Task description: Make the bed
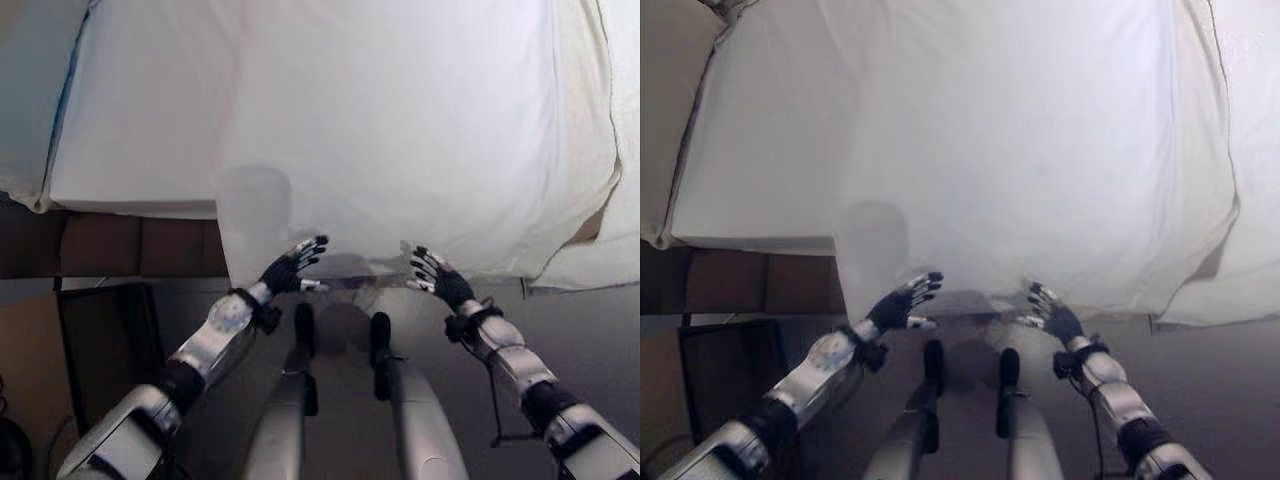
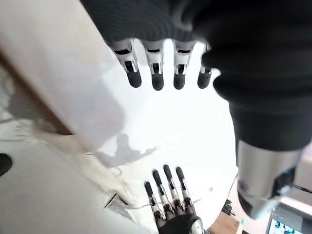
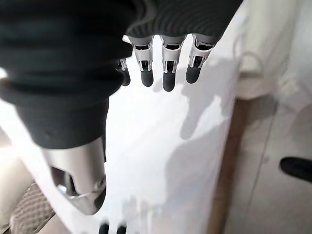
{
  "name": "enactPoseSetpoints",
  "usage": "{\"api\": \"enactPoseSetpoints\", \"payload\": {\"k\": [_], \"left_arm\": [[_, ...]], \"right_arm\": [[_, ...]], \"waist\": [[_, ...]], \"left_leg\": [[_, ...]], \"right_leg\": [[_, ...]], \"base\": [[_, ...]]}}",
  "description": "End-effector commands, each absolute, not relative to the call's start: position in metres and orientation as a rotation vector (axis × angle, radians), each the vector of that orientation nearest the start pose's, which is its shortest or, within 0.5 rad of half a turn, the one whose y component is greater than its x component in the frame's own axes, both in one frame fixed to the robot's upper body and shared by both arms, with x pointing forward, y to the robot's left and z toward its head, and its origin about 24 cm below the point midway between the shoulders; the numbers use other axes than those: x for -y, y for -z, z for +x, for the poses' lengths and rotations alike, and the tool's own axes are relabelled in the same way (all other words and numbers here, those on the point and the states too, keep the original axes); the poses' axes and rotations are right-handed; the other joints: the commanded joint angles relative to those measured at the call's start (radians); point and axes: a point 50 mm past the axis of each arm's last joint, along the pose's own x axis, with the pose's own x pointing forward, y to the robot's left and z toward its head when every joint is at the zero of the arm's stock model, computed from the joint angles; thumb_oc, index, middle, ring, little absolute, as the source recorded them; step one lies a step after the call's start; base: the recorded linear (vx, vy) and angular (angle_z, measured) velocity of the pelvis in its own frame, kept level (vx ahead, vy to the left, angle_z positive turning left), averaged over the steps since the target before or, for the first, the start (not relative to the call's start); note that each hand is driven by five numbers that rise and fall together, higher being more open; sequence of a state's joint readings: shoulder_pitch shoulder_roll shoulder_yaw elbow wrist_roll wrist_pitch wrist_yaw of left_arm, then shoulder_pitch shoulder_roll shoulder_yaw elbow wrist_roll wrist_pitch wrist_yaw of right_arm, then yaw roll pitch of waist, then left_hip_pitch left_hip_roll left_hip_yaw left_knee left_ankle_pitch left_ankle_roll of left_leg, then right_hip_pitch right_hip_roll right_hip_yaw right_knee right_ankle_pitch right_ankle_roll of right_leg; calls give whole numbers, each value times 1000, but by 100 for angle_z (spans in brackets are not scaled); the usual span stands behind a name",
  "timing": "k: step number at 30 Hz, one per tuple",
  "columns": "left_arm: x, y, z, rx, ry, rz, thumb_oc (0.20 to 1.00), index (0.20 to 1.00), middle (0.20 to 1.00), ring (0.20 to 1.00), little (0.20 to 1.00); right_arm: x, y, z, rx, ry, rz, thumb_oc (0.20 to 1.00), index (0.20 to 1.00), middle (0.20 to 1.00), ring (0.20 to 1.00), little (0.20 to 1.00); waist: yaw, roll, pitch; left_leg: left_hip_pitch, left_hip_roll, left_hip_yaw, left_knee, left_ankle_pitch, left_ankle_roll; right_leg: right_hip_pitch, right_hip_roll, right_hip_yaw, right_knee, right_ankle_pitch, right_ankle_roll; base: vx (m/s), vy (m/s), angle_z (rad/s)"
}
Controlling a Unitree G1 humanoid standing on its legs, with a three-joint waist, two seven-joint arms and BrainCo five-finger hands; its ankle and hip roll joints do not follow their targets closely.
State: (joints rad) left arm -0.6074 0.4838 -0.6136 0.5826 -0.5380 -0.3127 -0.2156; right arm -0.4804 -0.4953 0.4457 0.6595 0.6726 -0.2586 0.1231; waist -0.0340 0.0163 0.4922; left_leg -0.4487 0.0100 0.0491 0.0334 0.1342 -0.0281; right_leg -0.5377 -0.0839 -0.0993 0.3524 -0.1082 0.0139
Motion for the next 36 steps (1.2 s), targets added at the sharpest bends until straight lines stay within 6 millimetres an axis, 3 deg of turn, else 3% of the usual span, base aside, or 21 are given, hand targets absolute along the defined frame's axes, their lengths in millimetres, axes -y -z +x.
{"api": "enactPoseSetpoints", "payload": {"k": [1,4,9,13,19,22,23,26,32,34,35,36], "left_arm": [[-125,-98,344,146,617,115,1000,1000,1000,1000,1000],[-115,-115,355,193,618,93,1000,1000,1000,1000,1000],[-106,-138,372,278,451,116,1000,1000,1000,1000,1000],[-117,-144,390,246,274,155,1000,1000,1000,1000,1000],[-134,-183,411,295,81,275,1000,1000,1000,1000,1000],[-151,-200,416,320,-28,334,1000,1000,1000,1000,1000],[-164,-213,418,343,-94,378,1000,1000,1000,1000,1000],[-179,-222,417,364,-150,407,1000,1000,1000,1000,1000],[-230,-226,410,344,-313,335,1000,1000,1000,1000,1000],[-236,-225,408,347,-335,329,1000,1000,1000,1000,1000],[-258,-215,400,348,-429,247,1000,1000,1000,1000,1000],[-258,-216,400,349,-429,248,1000,1000,1000,1000,1000]], "right_arm": [[182,-63,337,14,-266,74,1000,1000,1000,1000,1000],[175,-78,346,56,-287,121,1000,1000,1000,1000,1000],[167,-108,364,137,-257,131,1000,1000,1000,1000,1000],[173,-144,386,213,-164,83,1000,1000,1000,1000,1000],[192,-190,410,257,34,19,1000,1000,1000,1000,1000],[201,-210,413,301,120,-8,1000,1000,1000,1000,1000],[209,-222,415,310,170,-61,1000,1000,1000,1000,1000],[223,-229,414,321,220,-80,1000,1000,1000,1000,1000],[278,-237,401,300,414,-164,1000,1000,1000,1000,1000],[286,-238,398,305,441,-172,1000,1000,1000,1000,1000],[312,-236,385,328,541,-116,1000,1000,1000,1000,1000],[312,-236,385,329,541,-116,1000,1000,1000,1000,1000]], "waist": [[-10,-50,23],[-14,-51,28],[-18,-47,28],[-15,-48,28],[-14,-37,28],[-15,-37,28],[-15,-36,28],[-15,-35,28],[-17,-33,28],[-19,-32,28],[-19,-26,28],[-21,-25,28]], "left_leg": [[-48,-29,6,158,-144,-16],[-129,-28,1,226,-156,-21],[-246,-20,2,329,-190,-21],[-318,-13,5,417,-215,-24],[-436,-4,6,528,-243,-25],[-461,-7,2,527,-237,-28],[-476,-6,0,522,-234,-27],[-484,-8,4,522,-232,-27],[-469,-13,-1,483,-216,-33],[-462,-13,-4,467,-212,-33],[-433,-12,-5,426,-201,-46],[-435,-13,-6,421,-193,-45]], "right_leg": [[24,-64,60,-199,155,142],[-58,-63,60,-128,136,137],[-181,-68,67,-8,102,128],[-257,-71,72,71,74,118],[-376,-75,84,201,39,106],[-395,-75,77,200,39,104],[-412,-73,80,200,42,106],[-420,-74,78,200,42,105],[-405,-77,66,171,48,107],[-399,-77,65,162,49,109],[-372,-75,56,135,46,111],[-374,-76,56,130,53,111]], "base": [[-43,-6,9],[-30,-11,8],[-10,-8,14],[3,1,6],[-3,1,-2],[0,0,0],[0,0,0],[0,0,0],[-1,-5,0],[6,-30,1],[-2,-52,2],[-1,-65,4]]}}
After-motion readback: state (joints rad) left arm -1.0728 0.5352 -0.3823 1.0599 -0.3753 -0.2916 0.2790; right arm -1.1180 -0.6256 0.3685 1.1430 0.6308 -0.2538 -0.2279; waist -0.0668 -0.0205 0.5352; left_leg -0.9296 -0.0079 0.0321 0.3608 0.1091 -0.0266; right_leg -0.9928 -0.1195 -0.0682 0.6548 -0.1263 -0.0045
